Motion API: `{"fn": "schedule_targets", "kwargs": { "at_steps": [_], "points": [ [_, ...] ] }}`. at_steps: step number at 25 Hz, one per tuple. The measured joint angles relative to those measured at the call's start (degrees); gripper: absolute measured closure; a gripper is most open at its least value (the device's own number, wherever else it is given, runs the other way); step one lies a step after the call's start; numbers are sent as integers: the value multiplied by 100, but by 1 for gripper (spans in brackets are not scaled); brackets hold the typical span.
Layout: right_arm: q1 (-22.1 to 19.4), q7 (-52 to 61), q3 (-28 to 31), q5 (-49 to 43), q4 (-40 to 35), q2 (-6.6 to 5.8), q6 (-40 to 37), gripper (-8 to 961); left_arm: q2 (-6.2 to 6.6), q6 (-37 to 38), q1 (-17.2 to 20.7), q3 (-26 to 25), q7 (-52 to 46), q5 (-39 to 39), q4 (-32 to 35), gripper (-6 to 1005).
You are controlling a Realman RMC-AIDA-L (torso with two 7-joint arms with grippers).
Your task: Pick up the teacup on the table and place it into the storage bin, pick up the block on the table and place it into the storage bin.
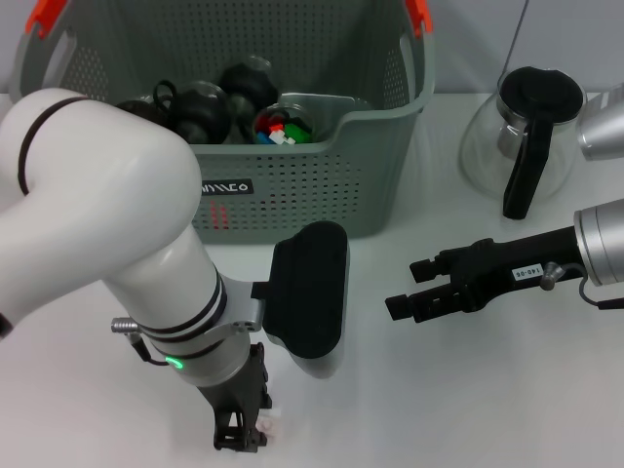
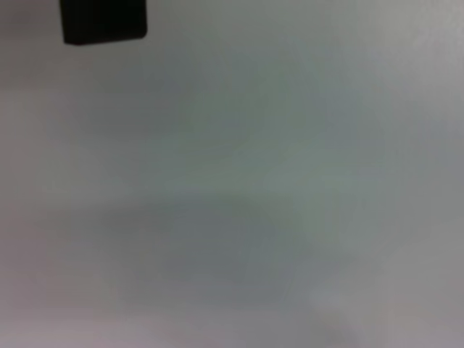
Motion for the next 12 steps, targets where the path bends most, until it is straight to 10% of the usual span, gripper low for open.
{"fn": "schedule_targets", "kwargs": {
  "at_steps": [12],
  "points": [
    [0, -1, 1, 0, 0, -9, -1, 26, 0, 60, 48, -102, -219, -36, 301, 771]
  ]
}}
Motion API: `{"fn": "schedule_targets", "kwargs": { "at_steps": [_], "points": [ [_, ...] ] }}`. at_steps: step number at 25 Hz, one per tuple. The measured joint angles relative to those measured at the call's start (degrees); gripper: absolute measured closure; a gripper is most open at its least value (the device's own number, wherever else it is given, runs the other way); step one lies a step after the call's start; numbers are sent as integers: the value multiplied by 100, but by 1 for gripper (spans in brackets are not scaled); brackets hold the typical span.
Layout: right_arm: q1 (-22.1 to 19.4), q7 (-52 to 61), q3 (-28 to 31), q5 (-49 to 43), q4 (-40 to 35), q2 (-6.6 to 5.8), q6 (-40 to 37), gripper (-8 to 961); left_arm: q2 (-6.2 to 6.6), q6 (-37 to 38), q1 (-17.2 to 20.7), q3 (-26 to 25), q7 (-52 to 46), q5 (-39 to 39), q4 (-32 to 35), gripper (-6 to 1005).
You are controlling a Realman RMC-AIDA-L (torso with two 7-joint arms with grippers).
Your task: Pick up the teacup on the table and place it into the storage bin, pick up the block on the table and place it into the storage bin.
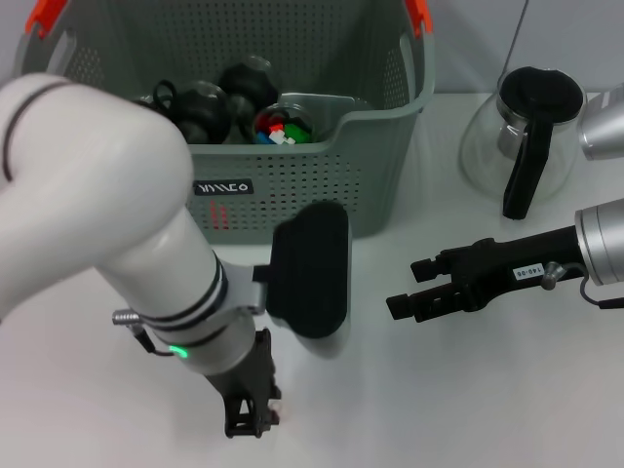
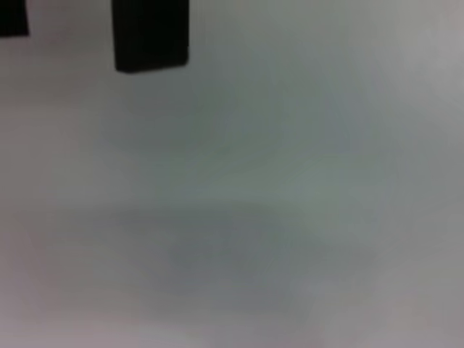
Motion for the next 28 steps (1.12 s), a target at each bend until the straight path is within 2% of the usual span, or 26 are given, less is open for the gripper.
{"fn": "schedule_targets", "kwargs": {
  "at_steps": [3, 6, 7, 8, 11, 14, 16, 18, 21, 24, 28],
  "points": [
    [0, -4, -1, 0, 3, -1, 2, 26, 1, 405, 71, -339, -22, -285, 482, 808],
    [0, -3, -1, 0, 9, -11, 0, 25, 17, 947, 96, -1224, -107, -1153, 1098, 820],
    [-1, -2, -1, 0, 9, -13, 0, 25, 29, 1184, 63, -1847, -162, -1705, 1327, 820],
    [-1, -1, -6, 0, 9, -17, 1, 25, 37, 1286, 36, -2169, -187, -1974, 1416, 820],
    [-5, 8, -37, 0, 9, -23, -8, 25, 78, 1470, -304, -3976, -233, -2965, 1606, 819],
    [-1, -1, -43, -1, 9, -26, -20, 25, 190, 703, -790, -5301, -193, -3072, 1229, 819],
    [16, -20, -43, 0, 9, -24, -19, 26, 386, -64, -1026, -5618, -195, -3029, 590, 819],
    [38, -33, -45, -1, 2, -10, -12, 26, 610, -811, -1242, -5580, -188, -3002, -228, 805],
    [52, -37, -34, 0, -45, 17, 28, 26, 806, -1709, -1513, -5403, -49, -2991, -1260, 762],
    [68, -37, -6, 18, -110, 43, 73, 26, 844, -2163, -1664, -5336, 144, -2986, -1755, 720],
    [124, -38, -2, 20, -147, 53, 78, 26, 721, -2293, -1578, -5337, 193, -3065, -1570, 663]
  ]
}}
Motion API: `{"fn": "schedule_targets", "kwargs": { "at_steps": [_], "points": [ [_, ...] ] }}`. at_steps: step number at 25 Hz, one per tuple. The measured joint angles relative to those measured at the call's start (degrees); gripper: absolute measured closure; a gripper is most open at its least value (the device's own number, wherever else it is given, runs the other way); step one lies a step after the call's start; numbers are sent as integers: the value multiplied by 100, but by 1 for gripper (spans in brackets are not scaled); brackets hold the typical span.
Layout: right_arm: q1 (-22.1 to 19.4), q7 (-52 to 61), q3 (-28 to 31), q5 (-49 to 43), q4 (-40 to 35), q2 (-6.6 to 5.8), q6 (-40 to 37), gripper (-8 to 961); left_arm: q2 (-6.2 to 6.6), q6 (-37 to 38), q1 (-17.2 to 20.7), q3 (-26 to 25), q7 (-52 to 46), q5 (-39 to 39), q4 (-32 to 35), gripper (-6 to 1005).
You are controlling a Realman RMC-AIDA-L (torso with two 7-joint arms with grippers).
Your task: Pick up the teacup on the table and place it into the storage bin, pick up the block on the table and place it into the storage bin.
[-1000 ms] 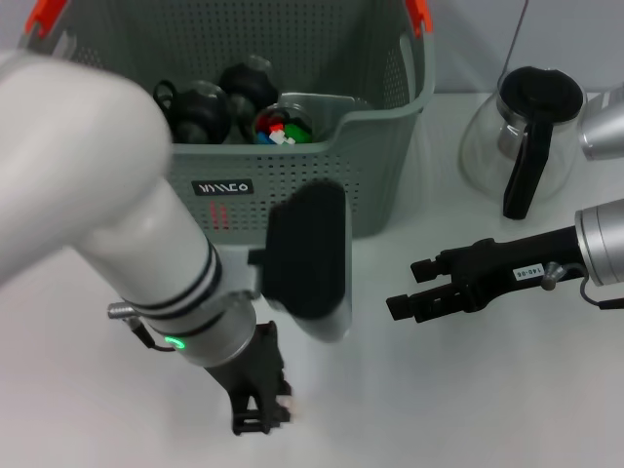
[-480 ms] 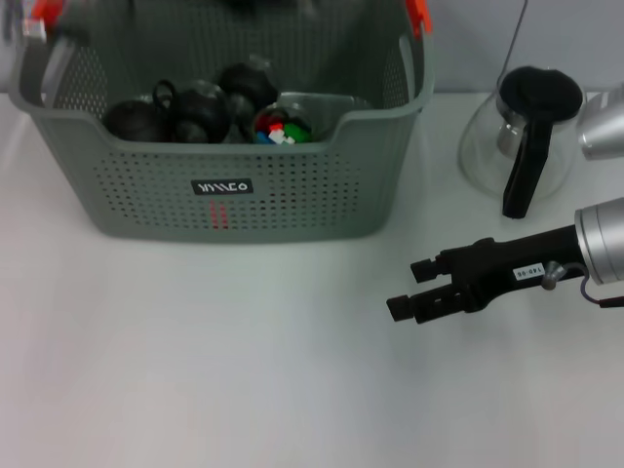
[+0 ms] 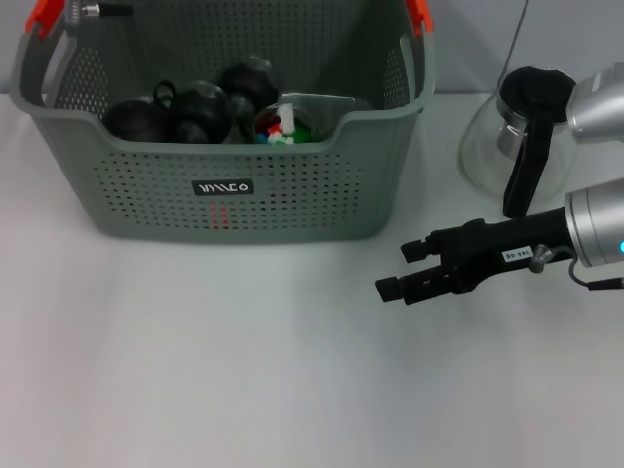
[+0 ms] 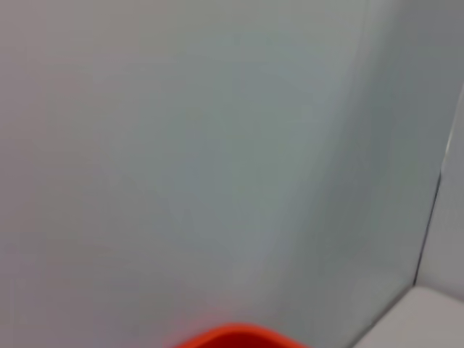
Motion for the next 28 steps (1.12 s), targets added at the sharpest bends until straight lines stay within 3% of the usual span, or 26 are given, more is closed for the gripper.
{"fn": "schedule_targets", "kwargs": {
  "at_steps": [4, 7, 10, 14, 18, 21, 28],
  "points": [
    [38, -85, 20, 17, -41, -28, -123, 26, -139, 768, 488, -162, 20, -605, 650, 464],
    [4, -285, 95, 53, -65, -28, -259, 25, -203, 2043, 1171, -220, 622, -1603, 905, 337],
    [-56, -738, 304, 91, -52, -25, -514, 25, -253, 3031, 1742, -280, 1382, -2110, 711, 222],
    [-165, -1439, 706, 104, -4, -10, -849, 25, -334, 3762, 2197, -635, 2249, -1957, 79, 133],
    [-309, -2237, 1068, 164, 27, 128, -943, 25, -338, 3856, 2315, -941, 2745, -1376, -496, 67],
    [-344, -2867, 1141, 346, 183, 231, -870, 25, -332, 3479, 2294, -1021, 3054, -911, -1062, 50],
    [-173, -3104, 982, 398, 577, 253, -562, 26, -338, 2706, 2205, -971, 3484, -433, -1735, 50]
  ]
}}
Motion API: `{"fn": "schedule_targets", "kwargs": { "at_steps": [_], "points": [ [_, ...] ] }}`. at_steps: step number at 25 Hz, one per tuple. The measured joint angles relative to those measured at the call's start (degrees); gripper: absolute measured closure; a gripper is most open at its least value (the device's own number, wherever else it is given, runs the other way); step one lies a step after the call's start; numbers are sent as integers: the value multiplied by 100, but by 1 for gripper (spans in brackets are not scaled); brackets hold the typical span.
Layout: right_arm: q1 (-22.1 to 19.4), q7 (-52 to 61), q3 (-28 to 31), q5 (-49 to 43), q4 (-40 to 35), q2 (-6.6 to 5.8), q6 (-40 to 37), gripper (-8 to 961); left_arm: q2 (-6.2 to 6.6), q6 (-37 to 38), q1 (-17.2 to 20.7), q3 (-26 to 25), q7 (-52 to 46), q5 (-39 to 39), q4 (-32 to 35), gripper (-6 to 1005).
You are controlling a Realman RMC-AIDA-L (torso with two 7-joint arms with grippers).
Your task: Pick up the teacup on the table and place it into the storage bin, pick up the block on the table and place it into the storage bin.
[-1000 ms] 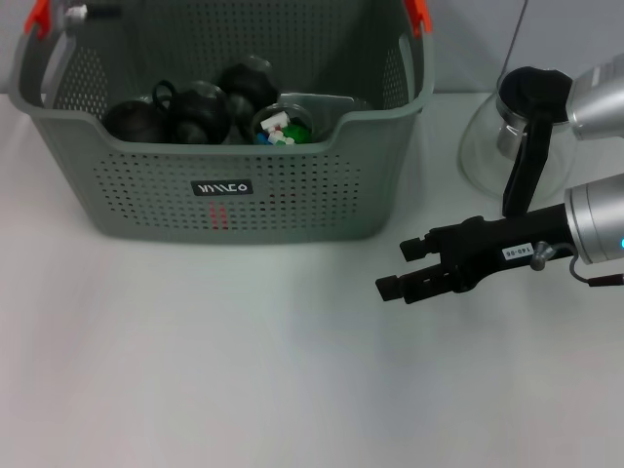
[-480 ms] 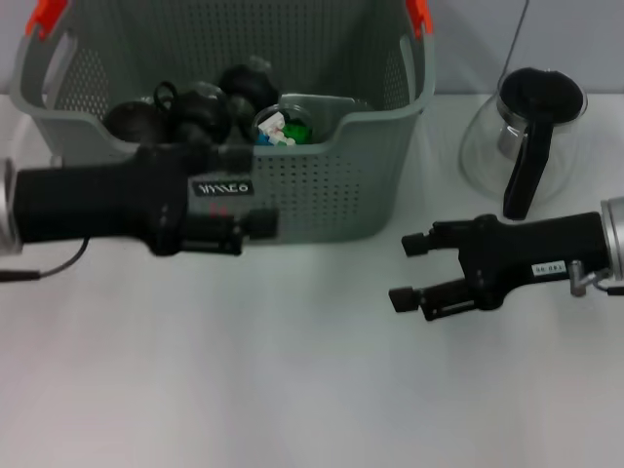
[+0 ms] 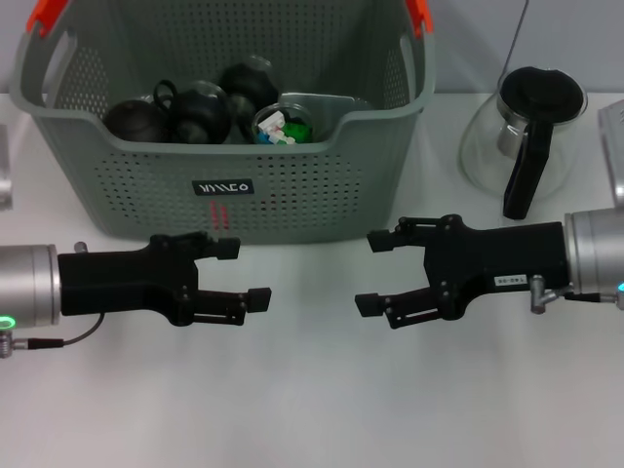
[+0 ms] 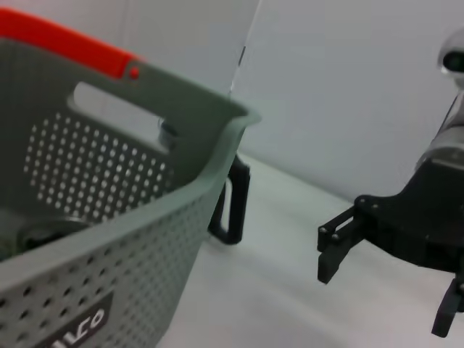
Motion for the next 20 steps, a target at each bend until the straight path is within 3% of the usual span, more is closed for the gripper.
{"fn": "schedule_targets", "kwargs": {
  "at_steps": [20],
  "points": [
    [178, 64, -584, -10, 220, 10, 798, 26, -4, -288, -2, 15, 51, 123, -138, 50]
  ]
}}
